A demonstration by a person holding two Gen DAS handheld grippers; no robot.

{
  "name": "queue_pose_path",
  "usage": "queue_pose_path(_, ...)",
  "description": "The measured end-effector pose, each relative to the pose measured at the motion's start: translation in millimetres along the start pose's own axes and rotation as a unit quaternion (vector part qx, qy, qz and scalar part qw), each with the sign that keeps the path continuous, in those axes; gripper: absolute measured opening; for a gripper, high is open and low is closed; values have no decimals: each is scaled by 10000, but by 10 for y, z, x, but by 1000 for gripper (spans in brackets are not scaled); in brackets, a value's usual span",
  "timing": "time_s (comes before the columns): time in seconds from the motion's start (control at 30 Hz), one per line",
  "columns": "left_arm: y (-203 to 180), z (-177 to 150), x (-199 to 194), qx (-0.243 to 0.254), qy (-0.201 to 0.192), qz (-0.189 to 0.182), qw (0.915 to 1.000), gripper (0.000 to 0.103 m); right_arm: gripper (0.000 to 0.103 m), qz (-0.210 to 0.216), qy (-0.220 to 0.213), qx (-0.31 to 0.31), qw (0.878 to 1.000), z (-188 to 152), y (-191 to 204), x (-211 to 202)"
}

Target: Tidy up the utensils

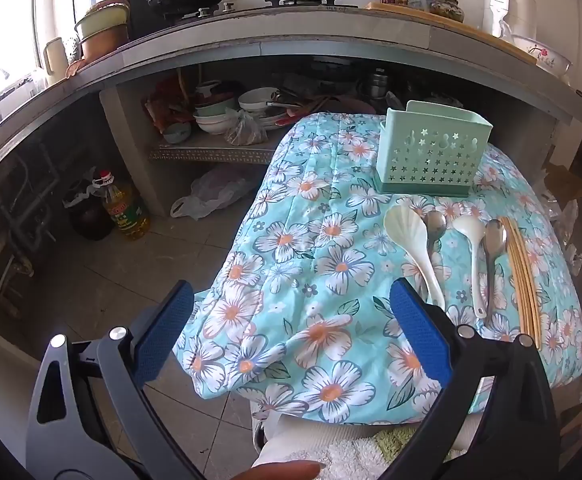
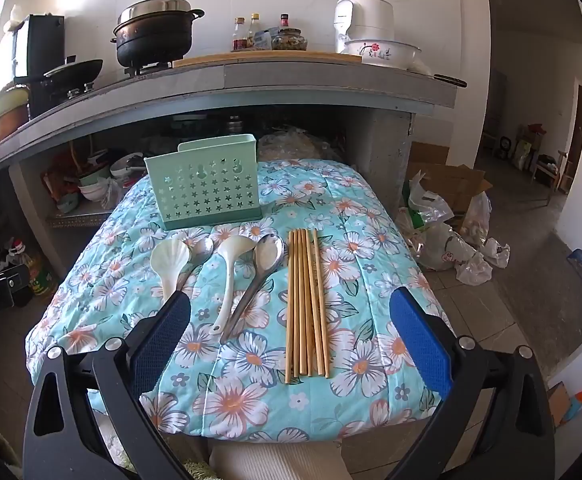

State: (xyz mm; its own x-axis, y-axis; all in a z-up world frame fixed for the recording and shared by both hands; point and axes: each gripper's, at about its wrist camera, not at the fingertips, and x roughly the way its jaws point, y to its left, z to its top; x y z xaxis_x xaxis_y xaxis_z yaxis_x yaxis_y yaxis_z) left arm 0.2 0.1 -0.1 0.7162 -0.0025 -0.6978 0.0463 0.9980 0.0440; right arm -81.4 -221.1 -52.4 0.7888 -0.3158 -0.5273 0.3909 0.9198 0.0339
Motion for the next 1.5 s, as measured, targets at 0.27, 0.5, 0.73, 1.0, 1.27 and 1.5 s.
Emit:
queue_pose_path(0.27,5,0,-15,0,7,-20,10000,95,97,-31,1,3,10000,1,3,11)
queue_pose_path(0.5,3,1,2,-13,40,-23,10000,95,97,-4,-3,9,10000,1,-3,6)
queue_pose_path(0.73,5,3,2,-18,51,-35,10000,95,97,2,8,16,10000,4,1,11)
queue_pose_path(1.0,4,2,4,-19,55,-30,10000,95,97,6,7,16,10000,3,0,10)
queue_pose_path(1.27,7,4,4,-22,59,-36,10000,95,97,5,4,21,10000,1,-10,8)
queue_pose_path(1.5,4,2,5,-22,57,-29,10000,95,97,14,19,25,10000,9,-19,8)
